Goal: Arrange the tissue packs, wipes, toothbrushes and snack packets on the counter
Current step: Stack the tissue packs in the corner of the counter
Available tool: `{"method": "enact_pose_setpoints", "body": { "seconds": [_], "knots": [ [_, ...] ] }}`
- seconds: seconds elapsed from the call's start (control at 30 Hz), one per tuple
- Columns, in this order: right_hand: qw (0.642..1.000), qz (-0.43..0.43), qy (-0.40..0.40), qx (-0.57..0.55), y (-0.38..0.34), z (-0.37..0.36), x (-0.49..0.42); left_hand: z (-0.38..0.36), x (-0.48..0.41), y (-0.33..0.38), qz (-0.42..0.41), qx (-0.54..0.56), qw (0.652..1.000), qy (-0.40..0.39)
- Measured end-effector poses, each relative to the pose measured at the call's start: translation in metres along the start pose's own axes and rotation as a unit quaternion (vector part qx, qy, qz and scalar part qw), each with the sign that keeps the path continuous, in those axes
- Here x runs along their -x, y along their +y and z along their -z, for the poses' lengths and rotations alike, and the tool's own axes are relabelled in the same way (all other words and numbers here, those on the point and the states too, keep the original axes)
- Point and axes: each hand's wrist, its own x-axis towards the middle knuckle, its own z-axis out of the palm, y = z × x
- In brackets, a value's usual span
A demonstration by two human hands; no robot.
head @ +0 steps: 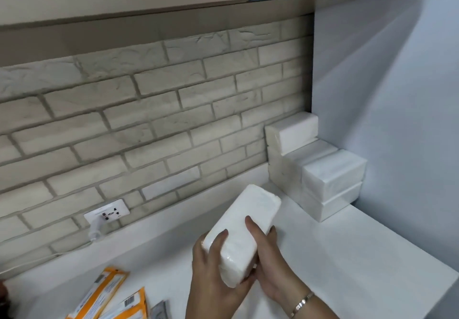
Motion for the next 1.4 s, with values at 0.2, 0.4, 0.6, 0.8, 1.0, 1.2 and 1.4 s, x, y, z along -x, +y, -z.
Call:
{"method": "enact_pose_setpoints", "body": {
  "seconds": [0.2,0.4,0.6,0.8,1.0,1.2,1.4],
  "knots": [
    [0.997,0.003,-0.039,0.061,-0.052,0.057,-0.039,-0.043,-0.047,0.019,0.144,0.154,0.974,0.087],
    [0.878,0.254,0.140,0.382,-0.110,0.141,-0.102,-0.066,-0.091,0.026,0.203,0.260,0.941,0.081],
    [0.680,0.272,0.235,0.639,-0.162,0.213,-0.163,-0.098,-0.140,0.046,0.175,0.279,0.944,0.014],
    [0.637,0.289,0.196,0.687,-0.193,0.241,-0.182,-0.133,-0.189,0.057,0.119,0.273,0.955,-0.007],
    [0.704,0.213,0.127,0.666,-0.207,0.253,-0.186,-0.173,-0.243,0.074,0.092,0.262,0.960,-0.045],
    [0.726,0.185,0.116,0.652,-0.215,0.255,-0.192,-0.223,-0.292,0.081,0.084,0.254,0.959,-0.096],
    [0.709,0.182,0.126,0.670,-0.212,0.251,-0.194,-0.255,-0.316,0.079,0.064,0.213,0.967,-0.127]
  ]
}}
